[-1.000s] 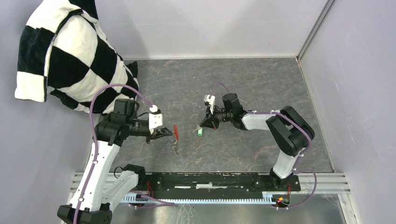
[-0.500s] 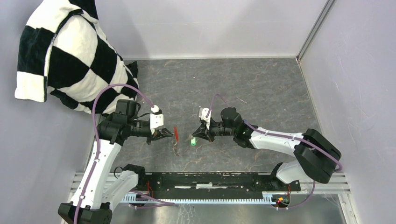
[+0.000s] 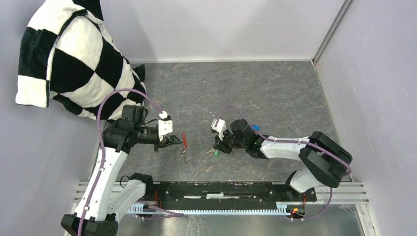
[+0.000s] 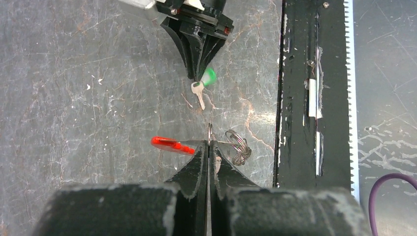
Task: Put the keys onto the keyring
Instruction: Move the key to the center of the board.
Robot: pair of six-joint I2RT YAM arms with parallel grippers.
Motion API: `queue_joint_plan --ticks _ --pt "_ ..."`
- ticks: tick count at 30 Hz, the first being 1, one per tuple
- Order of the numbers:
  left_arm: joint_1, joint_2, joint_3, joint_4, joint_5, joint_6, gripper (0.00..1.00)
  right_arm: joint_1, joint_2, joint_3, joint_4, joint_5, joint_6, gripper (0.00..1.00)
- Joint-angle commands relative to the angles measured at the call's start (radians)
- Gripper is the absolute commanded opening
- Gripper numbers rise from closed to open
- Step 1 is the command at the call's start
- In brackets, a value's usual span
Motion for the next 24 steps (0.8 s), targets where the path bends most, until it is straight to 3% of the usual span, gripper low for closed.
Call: queue_joint_plan --ticks 1,4,10,11,12,13,15,17,19,24 --pt "0.001 -0.017 0.029 0.006 0.003 -0.017 0.02 -0.003 0.012 0.025 0.051 0.017 0.002 0.24" --pt "0.0 -0.026 0.026 0.006 -0.006 -0.018 0.02 -0.007 0.0 0.041 0.008 0.044 -0.004 0.39" --pt "0.001 -0.029 0.036 0.005 0.0 -0.03 0.02 -0.01 -0.198 0.076 -0.062 0.177 0.008 0.54" --pt "0.001 -0.027 0.038 0.006 0.0 -0.032 0.02 -0.01 -0.253 0.04 -0.012 0.237 0.064 0.63" --pt "0.001 -0.025 0.04 0.006 0.002 -0.034 0.02 -0.016 -0.303 0.018 0.018 0.272 0.13 0.96" --pt "0.001 -0.024 0.042 0.006 0.001 -0.033 0.02 -0.017 -0.329 -0.01 0.033 0.29 0.166 0.98" --pt "0.001 -0.023 0.042 0.006 -0.001 -0.028 0.02 -0.02 -0.338 -0.083 0.113 0.255 0.22 0.98" --pt "0.001 -0.022 0.044 0.006 -0.004 -0.024 0.02 -0.018 -0.265 -0.059 0.046 0.178 0.198 0.98" --pt "0.001 -0.022 0.043 0.006 -0.003 -0.025 0.02 -0.007 -0.22 -0.022 -0.031 0.215 0.196 0.98" --pt "0.001 -0.025 0.026 0.005 0.011 -0.027 0.03 0.008 -0.178 -0.024 -0.02 0.304 0.279 0.65"
